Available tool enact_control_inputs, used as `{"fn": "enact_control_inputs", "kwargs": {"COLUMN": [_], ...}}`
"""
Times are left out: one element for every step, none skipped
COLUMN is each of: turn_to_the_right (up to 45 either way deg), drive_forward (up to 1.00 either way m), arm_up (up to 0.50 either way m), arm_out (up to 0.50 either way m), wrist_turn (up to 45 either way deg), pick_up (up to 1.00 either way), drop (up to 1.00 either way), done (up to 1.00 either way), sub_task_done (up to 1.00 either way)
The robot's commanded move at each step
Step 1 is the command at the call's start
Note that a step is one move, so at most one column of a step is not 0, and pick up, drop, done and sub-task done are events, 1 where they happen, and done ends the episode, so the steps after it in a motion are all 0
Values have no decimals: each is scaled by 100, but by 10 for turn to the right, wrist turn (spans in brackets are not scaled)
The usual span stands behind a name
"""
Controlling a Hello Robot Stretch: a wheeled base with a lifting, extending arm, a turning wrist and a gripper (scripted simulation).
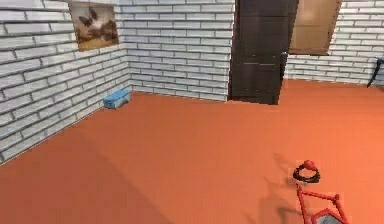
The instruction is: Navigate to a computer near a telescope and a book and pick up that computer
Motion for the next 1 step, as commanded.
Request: {"fn": "enact_control_inputs", "kwargs": {"turn_to_the_right": [0], "drive_forward": [90], "arm_up": [0], "arm_out": [0], "wrist_turn": [0], "pick_up": [0], "drop": [0], "done": [0], "sub_task_done": [0]}}
